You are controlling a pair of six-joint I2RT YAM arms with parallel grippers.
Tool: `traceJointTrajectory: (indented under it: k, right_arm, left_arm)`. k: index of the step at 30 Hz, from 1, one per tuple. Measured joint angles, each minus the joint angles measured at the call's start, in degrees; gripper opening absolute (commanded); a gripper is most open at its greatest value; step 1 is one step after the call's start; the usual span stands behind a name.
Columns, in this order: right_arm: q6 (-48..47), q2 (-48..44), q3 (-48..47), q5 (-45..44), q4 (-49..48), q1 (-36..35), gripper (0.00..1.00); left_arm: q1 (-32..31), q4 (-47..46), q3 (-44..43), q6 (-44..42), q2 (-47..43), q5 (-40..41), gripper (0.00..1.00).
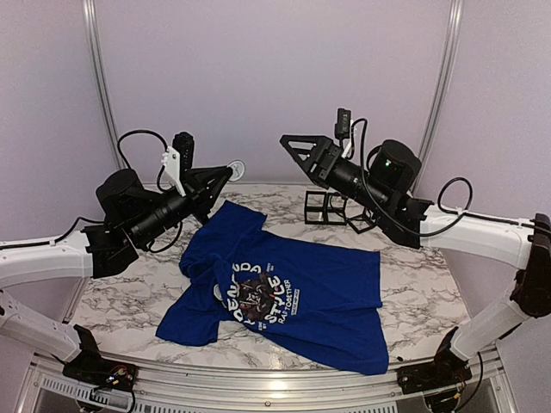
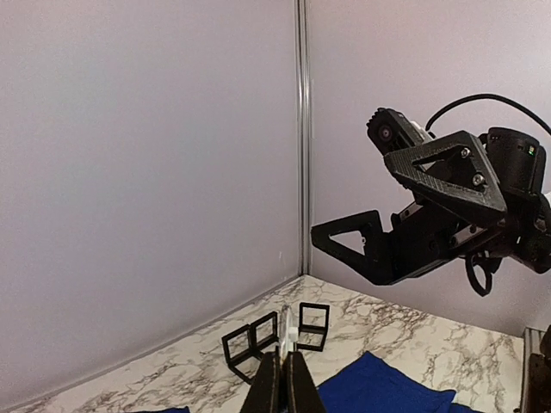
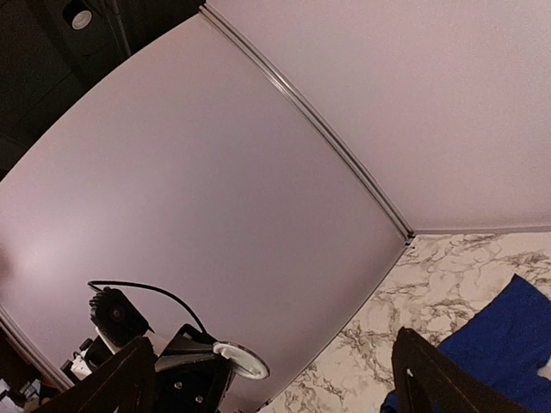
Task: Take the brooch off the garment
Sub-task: Pass from the left arm to the right
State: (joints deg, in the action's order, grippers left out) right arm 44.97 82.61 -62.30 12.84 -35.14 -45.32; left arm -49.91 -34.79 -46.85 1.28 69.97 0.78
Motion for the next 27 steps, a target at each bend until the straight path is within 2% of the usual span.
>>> traceJointTrajectory:
  k: [2, 3, 4, 10, 15, 23, 27]
  right_arm:
    - [2.86, 0.44, 0.00, 2.62, 0.37, 1.92, 0.90]
    - [4.33, 0.81, 0.00, 4.24, 0.39, 2.86, 0.97]
    - [5.51, 1.20, 0.00, 5.18, 0.46, 3.43, 0.98]
    - [9.25, 4.63, -1.46, 12.00, 4.15, 5.05, 0.95]
    - [9.42, 5.95, -4.39, 14.60, 9.25, 5.05, 0.82]
    - [9.46, 8.66, -7.32, 18.56, 12.66, 4.87, 0.64]
    - [9.66, 10.51, -7.69, 20.15, 14.14, 4.33, 0.50]
  left_arm:
    - [-0.07, 0.79, -1.03, -6.01, 0.20, 1.81, 0.00]
    - [-0.11, 0.94, -1.49, -9.07, 0.39, 2.80, 0.00]
    - [-0.20, 1.09, -1.88, -11.54, 0.52, 3.63, 0.00]
    - [-2.84, 0.37, -2.67, -30.91, 2.95, 10.34, 0.00]
    - [-5.92, -2.89, -2.34, -46.80, 5.95, 15.96, 0.00]
    - [-10.45, -14.75, 0.26, -69.94, 12.33, 24.48, 0.00]
    - [-12.09, -21.16, 1.27, -80.28, 17.57, 28.11, 0.00]
